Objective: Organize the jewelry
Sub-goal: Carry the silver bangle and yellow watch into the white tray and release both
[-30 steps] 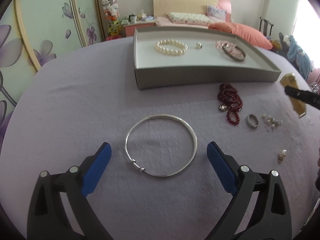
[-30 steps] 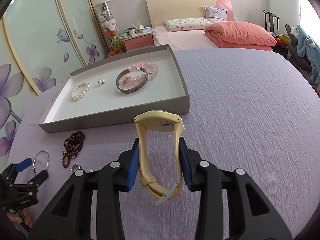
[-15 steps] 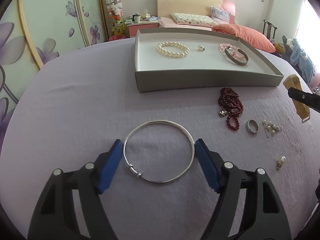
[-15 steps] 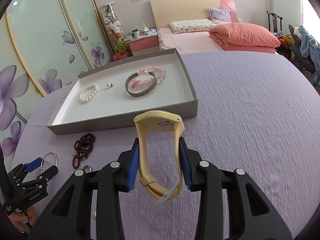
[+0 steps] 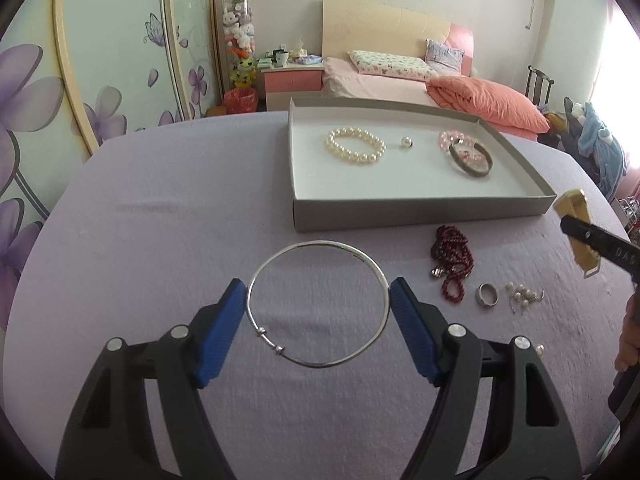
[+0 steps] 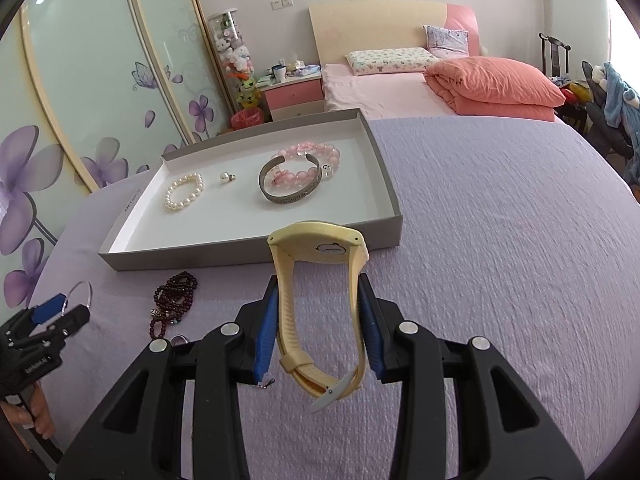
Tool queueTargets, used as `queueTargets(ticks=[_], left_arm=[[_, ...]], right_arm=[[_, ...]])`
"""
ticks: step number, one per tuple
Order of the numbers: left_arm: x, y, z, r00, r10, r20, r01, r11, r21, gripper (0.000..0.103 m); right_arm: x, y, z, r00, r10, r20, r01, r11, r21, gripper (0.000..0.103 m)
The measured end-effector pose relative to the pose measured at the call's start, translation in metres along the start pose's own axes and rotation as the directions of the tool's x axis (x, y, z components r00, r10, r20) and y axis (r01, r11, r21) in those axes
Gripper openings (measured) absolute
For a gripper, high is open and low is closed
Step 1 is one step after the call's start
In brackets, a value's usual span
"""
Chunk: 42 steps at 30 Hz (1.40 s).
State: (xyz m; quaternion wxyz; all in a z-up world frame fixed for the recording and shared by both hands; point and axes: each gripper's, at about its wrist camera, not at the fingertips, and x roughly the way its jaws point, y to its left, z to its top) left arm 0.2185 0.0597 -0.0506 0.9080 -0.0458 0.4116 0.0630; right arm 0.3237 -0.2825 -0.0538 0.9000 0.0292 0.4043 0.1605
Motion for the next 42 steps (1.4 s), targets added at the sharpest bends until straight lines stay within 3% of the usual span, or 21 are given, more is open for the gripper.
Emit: queueTargets(ticks=[6, 12, 23, 31, 42], left_arm=[[-0.004, -0.006, 0.011, 1.0, -0.013, 0.021, 0.013, 1.0, 0.009, 0.073], [-0.006, -0.015, 0.048, 0.995, -0.047, 0.092, 0.047, 0.999, -0.001, 0.073], [0.06, -0.038, 0.124, 0.991, -0.086, 0.1, 0.092, 0.994, -0.06, 0.073], [0.104, -0.051, 0.143, 0.996, -0.074, 0.05, 0.077, 0.994, -0.071, 0.073], [0.125, -0.05, 0.141, 0.998, -0.057, 0.024, 0.059, 0.995, -0.079, 0.073]], right_arm=[[0.0, -0.002, 0.002, 1.0, -0.007, 0.005, 0.007, 1.0, -0.009, 0.039], [-0.003, -0.002, 0.007, 1.0, 0.008, 0.024, -0.008, 1.0, -0.015, 0.039], [0.007, -0.013, 0.028, 0.999, 0.028, 0.039, -0.027, 0.999, -0.017, 0.039], [0.019, -0.012, 0.031, 0.998, 0.057, 0.026, -0.056, 0.998, -0.021, 0.039], [0.029, -0.008, 0.031, 0.998, 0.067, 0.007, -0.067, 0.997, -0.038, 0.039]])
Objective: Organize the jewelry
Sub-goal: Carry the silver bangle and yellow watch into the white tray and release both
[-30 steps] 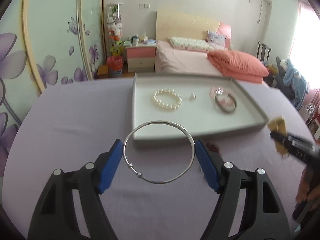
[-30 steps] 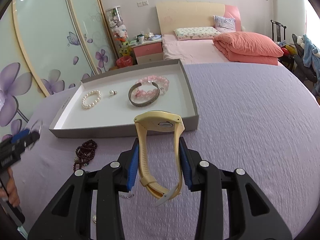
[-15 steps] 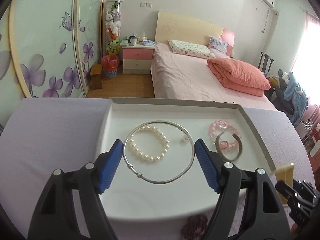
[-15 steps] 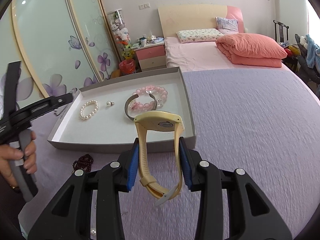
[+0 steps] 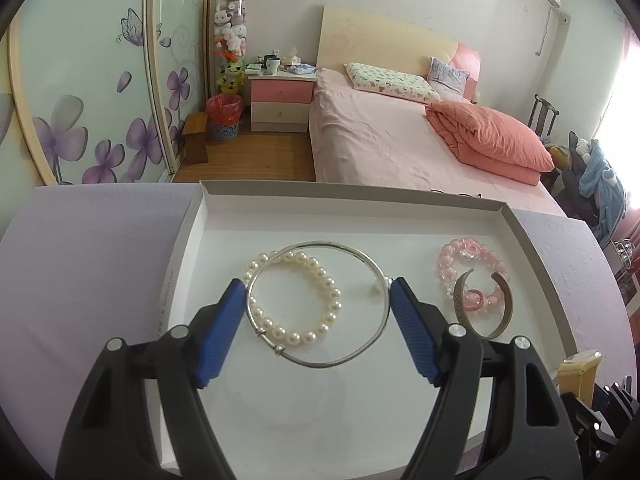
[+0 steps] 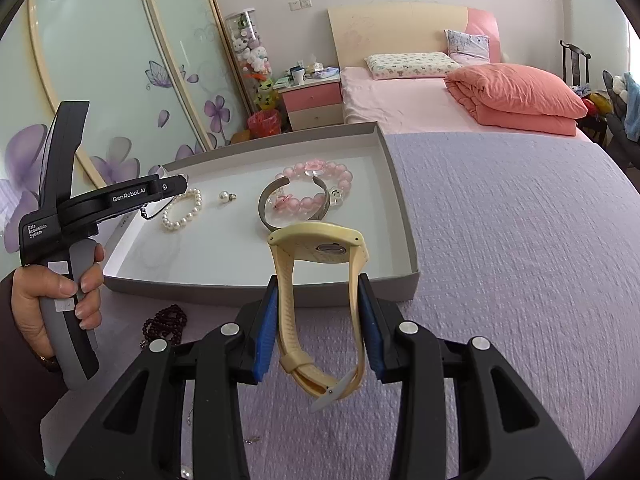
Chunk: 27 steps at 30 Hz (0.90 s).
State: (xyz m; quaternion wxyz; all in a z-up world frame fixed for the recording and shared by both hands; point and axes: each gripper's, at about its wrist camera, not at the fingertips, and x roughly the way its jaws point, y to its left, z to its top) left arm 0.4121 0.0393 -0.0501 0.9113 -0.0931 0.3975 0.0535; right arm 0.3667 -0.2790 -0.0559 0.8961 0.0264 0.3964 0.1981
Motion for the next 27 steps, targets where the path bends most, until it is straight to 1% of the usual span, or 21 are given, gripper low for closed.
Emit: queueTargets(ticks=[4, 9, 13, 17, 21, 24, 27], left_arm=[[-0.001, 0.0, 0.0, 1.0, 0.004, -0.001, -0.004, 1.0, 0.001, 0.074], [-0.009, 0.006, 0.002, 1.0, -0.015, 0.021, 0.015, 1.0, -0.014, 0.077], [-0.025, 0.014, 0.001, 0.999, -0.021, 0.048, 0.022, 1.0, -0.02, 0.079], [-0.043, 0.021, -0.005, 0.996, -0.022, 0.085, 0.022, 1.0, -0.003, 0.082], [-0.064, 0.032, -0.015, 0.992, -0.019, 0.127, 0.016, 1.0, 0.025, 0.082], [-0.075, 0.043, -0.023, 0.99, -0.024, 0.14, 0.02, 0.999, 0.032, 0.085], [-0.083, 0.05, -0.031, 0.988, -0.03, 0.149, 0.026, 0.999, 0.031, 0.086]], right_arm=[[0.0, 0.001, -0.001, 1.0, -0.003, -0.002, 0.003, 1.0, -0.001, 0.039], [-0.001, 0.004, -0.001, 1.0, -0.008, -0.002, 0.008, 1.0, -0.006, 0.039], [-0.003, 0.008, -0.001, 1.0, -0.01, 0.001, 0.01, 1.0, -0.012, 0.039], [-0.005, 0.014, 0.004, 1.0, -0.016, 0.012, 0.016, 1.0, -0.025, 0.039], [-0.002, 0.019, 0.015, 0.999, -0.028, 0.03, 0.029, 0.999, -0.03, 0.039], [0.001, 0.024, 0.028, 0.998, -0.039, 0.059, 0.041, 0.999, -0.031, 0.039], [0.013, 0.029, 0.045, 0.996, -0.048, 0.08, 0.051, 0.998, -0.029, 0.039]])
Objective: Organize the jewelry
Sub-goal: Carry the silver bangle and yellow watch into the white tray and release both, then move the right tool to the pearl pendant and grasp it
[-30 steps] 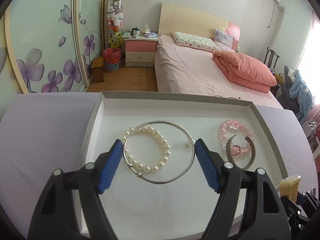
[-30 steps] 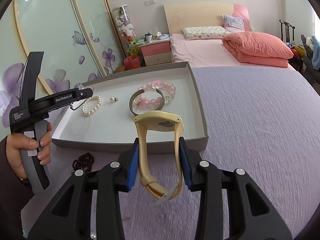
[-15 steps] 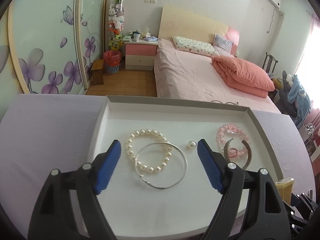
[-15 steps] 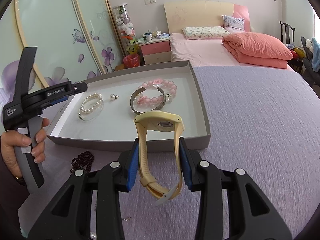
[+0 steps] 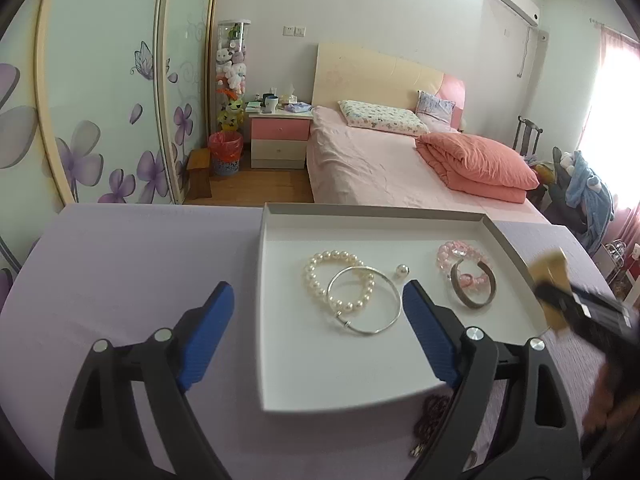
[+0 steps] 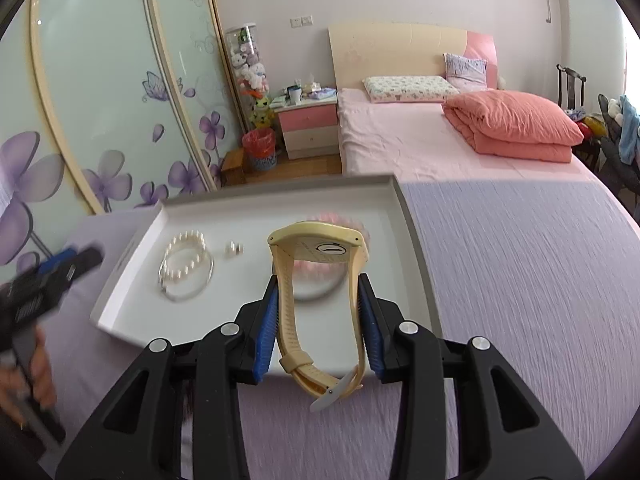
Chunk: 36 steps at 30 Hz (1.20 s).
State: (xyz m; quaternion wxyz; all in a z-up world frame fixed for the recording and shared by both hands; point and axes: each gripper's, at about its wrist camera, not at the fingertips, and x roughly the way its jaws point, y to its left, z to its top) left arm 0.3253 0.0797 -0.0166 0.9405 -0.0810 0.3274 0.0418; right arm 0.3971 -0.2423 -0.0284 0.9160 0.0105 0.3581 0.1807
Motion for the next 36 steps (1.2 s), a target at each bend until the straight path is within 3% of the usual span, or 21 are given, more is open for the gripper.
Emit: queueTargets(ticks=[10, 22, 25, 27, 28, 36], left_arm=[[0.003, 0.007, 0.005, 1.0, -0.009, 0.023, 0.01, 1.0, -0.017, 0.086], [0.018, 0.006, 0.006, 1.0, -0.016, 0.013, 0.017, 1.0, -0.016, 0.086], [0.02, 0.005, 0.005, 1.0, -0.019, 0.01, 0.019, 1.0, -0.013, 0.086], [0.023, 0.004, 0.005, 1.0, -0.017, 0.009, 0.017, 1.0, -0.008, 0.086], [0.024, 0.003, 0.005, 1.0, -0.013, 0.009, 0.013, 1.0, -0.004, 0.088], [0.024, 0.004, 0.002, 1.0, -0.006, 0.002, 0.006, 1.0, -0.008, 0.089]], right_arm=[[0.053, 0.008, 0.022, 0.999, -0.017, -0.037, 0.017, 1.0, -0.008, 0.039], [0.073, 0.004, 0.027, 0.998, -0.027, -0.064, 0.027, 1.0, 0.004, 0.042], [0.075, 0.005, 0.028, 0.997, -0.038, -0.064, 0.038, 0.999, -0.005, 0.049], [0.073, 0.004, 0.028, 0.998, -0.042, -0.051, 0.041, 0.999, -0.006, 0.068], [0.071, 0.004, 0.028, 0.998, -0.046, -0.04, 0.046, 0.999, -0.007, 0.071], [0.057, -0.001, 0.028, 0.999, -0.045, -0.017, 0.045, 0.999, -0.004, 0.072]])
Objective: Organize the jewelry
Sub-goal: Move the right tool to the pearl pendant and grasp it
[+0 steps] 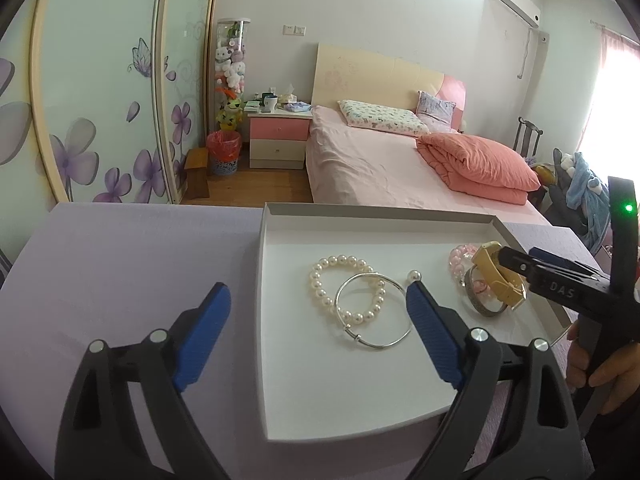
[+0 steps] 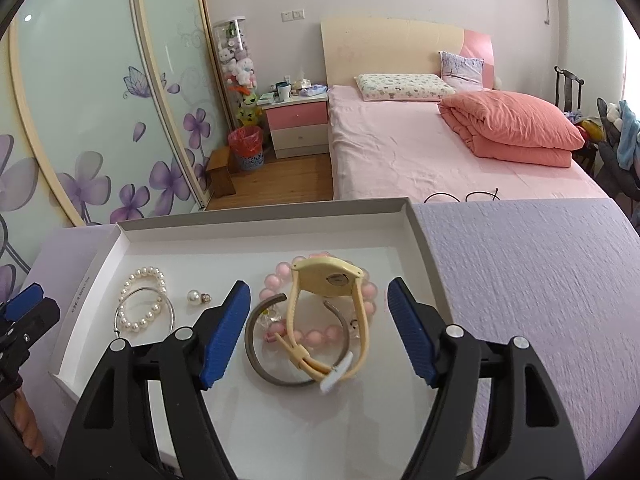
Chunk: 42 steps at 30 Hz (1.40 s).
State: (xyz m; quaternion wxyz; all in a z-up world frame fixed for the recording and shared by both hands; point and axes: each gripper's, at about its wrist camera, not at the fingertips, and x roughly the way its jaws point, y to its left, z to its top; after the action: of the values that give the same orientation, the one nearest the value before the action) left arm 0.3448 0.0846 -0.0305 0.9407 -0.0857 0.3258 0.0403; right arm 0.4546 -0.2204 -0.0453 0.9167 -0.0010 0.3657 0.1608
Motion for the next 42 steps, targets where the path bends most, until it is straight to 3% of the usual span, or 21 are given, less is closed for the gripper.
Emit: queueTargets(ticks=[9, 13, 22, 31, 34, 42], left_arm=[[-0.044, -0.002, -0.013, 1.0, -0.003, 0.024, 0.003, 1.0, 0.007, 0.089], [-0.073, -0.001, -0.029, 1.0, -0.008, 0.025, 0.008, 1.0, 0.004, 0.089], [-0.118, 0.001, -0.074, 1.0, -0.015, 0.004, 0.015, 1.0, -0.007, 0.089], [-0.133, 0.009, -0.102, 1.0, -0.008, -0.028, 0.007, 1.0, -0.021, 0.089], [-0.132, 0.01, -0.103, 0.999, -0.01, -0.037, 0.009, 0.999, -0.035, 0.089], [-0.127, 0.017, -0.103, 0.998, -0.01, -0.055, 0.008, 0.999, -0.043, 0.089]], right_arm=[[-0.057, 0.0, -0.025, 0.999, 0.039, 0.036, -0.037, 0.999, -0.031, 0.072], [-0.091, 0.006, -0.053, 0.997, 0.069, 0.044, -0.066, 0.996, -0.068, 0.072], [-0.135, 0.029, -0.13, 0.99, 0.134, -0.033, -0.137, 0.982, -0.127, 0.065], [-0.138, 0.053, -0.177, 0.977, 0.161, -0.143, -0.186, 0.965, -0.185, 0.049], [-0.131, 0.055, -0.181, 0.972, 0.15, -0.178, -0.182, 0.966, -0.182, 0.039], [-0.13, 0.066, -0.185, 0.979, 0.105, -0.177, -0.145, 0.962, -0.231, 0.028]])
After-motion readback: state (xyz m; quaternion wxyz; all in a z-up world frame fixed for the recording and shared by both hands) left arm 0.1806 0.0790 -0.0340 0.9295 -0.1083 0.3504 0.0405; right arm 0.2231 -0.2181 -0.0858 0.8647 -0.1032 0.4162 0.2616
